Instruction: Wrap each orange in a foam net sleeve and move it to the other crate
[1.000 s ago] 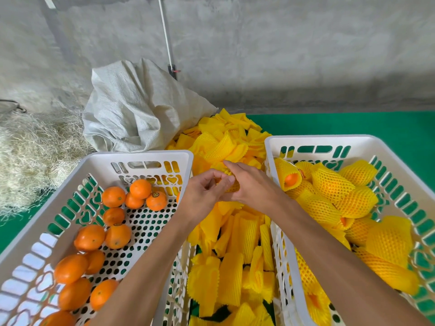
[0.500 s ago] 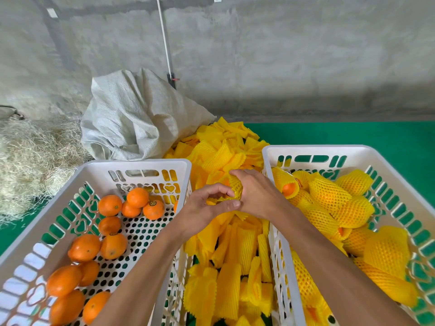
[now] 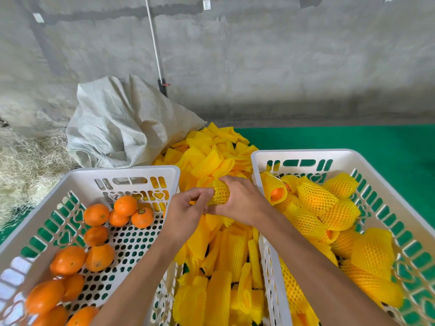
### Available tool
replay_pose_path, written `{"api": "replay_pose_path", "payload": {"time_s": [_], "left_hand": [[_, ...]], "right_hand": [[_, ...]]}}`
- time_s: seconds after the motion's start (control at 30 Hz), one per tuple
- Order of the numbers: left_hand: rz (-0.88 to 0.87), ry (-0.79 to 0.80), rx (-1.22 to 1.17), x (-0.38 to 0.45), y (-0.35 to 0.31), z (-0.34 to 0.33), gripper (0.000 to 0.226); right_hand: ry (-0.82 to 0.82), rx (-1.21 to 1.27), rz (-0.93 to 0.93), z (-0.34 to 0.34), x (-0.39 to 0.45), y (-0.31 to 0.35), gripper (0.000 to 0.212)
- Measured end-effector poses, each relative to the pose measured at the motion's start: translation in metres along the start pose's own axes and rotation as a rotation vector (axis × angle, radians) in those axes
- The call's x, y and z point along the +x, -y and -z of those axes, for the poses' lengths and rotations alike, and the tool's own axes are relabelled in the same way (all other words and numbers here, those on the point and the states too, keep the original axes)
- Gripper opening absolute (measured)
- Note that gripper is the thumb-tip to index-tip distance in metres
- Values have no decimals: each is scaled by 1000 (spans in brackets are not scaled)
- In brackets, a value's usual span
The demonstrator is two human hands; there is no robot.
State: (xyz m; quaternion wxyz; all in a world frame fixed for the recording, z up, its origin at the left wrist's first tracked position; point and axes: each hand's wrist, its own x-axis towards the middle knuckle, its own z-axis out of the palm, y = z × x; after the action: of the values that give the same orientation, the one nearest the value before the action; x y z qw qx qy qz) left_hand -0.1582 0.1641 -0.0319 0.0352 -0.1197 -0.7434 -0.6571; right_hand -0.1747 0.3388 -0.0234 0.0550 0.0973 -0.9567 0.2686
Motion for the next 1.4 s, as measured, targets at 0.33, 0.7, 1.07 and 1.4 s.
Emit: {"api": "replay_pose_path", "payload": {"time_s": [0.33, 0.7, 1.07, 1.4], "left_hand": [[7, -110, -91, 5, 3, 5, 14], [157, -200, -245, 10, 6, 5, 14], [29, -295, -277, 6, 2, 4, 10], [56, -373, -409, 5, -1, 8, 6]], "right_hand": [[3, 56, -36, -6, 0, 5, 89], [-70, -34, 102, -4, 1, 1, 91], [-96, 48, 116, -6, 0, 3, 85], [-109, 53, 158, -5, -2, 4, 78]]}}
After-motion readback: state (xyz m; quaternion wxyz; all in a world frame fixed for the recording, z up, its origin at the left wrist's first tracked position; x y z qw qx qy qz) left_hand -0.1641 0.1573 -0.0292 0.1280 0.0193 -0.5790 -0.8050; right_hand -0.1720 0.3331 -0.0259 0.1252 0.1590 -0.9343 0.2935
